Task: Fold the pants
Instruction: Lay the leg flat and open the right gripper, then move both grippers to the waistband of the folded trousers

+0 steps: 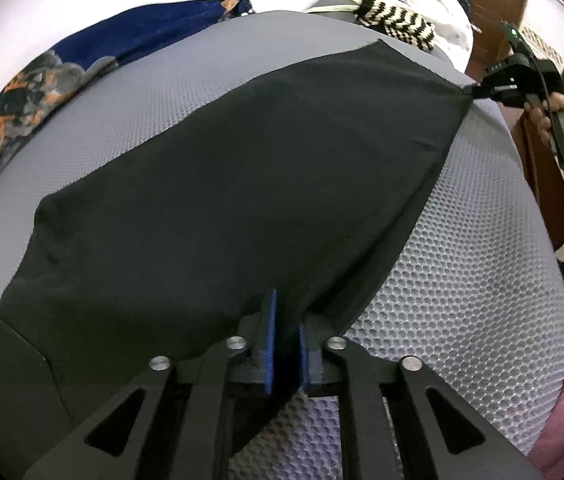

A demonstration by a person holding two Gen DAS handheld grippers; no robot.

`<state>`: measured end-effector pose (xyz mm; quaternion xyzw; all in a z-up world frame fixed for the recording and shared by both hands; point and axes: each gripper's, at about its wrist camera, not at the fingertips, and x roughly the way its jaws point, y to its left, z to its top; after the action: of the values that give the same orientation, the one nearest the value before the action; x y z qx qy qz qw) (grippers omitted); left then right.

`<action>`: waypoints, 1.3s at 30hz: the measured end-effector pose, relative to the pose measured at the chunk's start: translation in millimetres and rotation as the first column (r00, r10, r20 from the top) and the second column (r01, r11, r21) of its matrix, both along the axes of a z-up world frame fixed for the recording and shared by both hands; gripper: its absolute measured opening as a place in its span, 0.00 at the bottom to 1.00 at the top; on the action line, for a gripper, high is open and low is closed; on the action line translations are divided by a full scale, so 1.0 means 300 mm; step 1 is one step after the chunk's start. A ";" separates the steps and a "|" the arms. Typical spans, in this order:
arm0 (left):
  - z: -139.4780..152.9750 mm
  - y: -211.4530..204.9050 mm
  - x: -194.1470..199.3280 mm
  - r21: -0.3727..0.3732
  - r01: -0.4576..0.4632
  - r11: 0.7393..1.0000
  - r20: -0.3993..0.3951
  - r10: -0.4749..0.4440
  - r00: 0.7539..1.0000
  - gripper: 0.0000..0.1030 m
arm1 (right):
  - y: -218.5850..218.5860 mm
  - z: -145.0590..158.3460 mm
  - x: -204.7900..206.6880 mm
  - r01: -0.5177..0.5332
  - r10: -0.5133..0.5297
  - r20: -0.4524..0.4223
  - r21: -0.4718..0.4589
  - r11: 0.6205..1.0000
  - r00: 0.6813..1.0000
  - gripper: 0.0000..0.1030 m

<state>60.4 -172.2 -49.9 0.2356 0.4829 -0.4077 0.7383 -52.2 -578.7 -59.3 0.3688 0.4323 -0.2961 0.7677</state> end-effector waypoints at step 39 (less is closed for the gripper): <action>0.073 0.422 0.390 -0.025 -0.569 0.822 0.026 0.569 0.822 0.50 | -0.158 0.049 0.656 -0.250 0.243 -0.090 -0.068 0.966 0.966 0.13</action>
<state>177.5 -45.8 -28.0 0.0815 0.5158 -0.1690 0.8359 144.6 -625.9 -44.6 0.2692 0.4937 -0.2298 0.7943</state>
